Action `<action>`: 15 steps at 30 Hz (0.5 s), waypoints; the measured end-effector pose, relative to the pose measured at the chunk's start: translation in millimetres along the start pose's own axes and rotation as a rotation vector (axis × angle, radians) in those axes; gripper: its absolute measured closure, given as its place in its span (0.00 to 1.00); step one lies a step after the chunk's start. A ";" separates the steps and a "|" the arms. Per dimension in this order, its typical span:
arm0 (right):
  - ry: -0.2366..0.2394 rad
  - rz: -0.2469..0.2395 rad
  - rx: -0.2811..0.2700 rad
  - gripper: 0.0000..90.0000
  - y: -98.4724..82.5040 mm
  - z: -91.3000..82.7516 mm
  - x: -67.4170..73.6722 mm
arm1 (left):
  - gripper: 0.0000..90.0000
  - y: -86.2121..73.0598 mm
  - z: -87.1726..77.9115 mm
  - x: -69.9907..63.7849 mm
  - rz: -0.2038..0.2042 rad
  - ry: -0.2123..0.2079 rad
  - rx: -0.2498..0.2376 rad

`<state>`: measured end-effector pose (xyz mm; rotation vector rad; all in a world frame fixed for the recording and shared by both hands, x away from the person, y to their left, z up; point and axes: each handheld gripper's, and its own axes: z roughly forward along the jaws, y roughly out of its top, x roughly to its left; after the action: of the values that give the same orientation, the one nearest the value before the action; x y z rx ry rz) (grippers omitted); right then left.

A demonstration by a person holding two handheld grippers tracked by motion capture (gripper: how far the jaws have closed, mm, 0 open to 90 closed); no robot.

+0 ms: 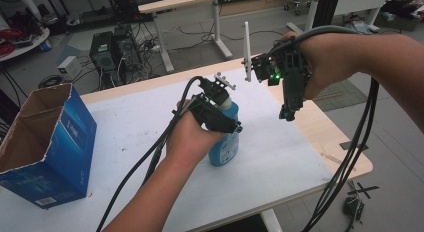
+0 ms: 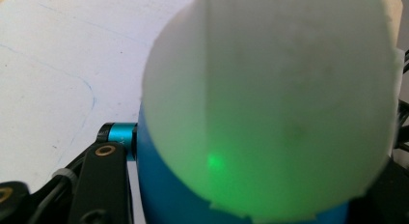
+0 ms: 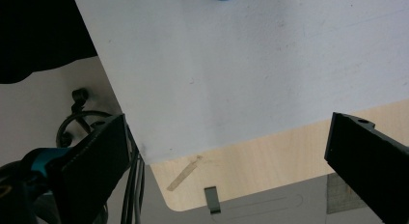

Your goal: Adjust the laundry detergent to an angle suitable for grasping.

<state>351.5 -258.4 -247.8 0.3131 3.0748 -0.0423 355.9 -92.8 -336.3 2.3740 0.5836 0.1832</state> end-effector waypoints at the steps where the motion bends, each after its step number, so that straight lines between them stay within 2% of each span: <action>1: -0.002 0.006 0.003 0.02 -0.3 -0.5 0.3 | 0.47 0.1 -0.3 0.1 -0.016 -0.002 0.005; 10: 0.001 0.002 0.006 0.02 0.0 1.9 1.0 | 0.48 -0.2 -2.3 1.6 -0.022 -0.012 0.009; 15: -0.001 0.004 0.002 0.02 0.3 2.8 1.9 | 0.48 -0.6 -15.0 2.1 -0.004 -0.026 0.001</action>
<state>349.8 -257.8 -250.8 0.3197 3.0736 -0.0459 353.3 -82.7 -325.3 2.3726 0.5756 0.1501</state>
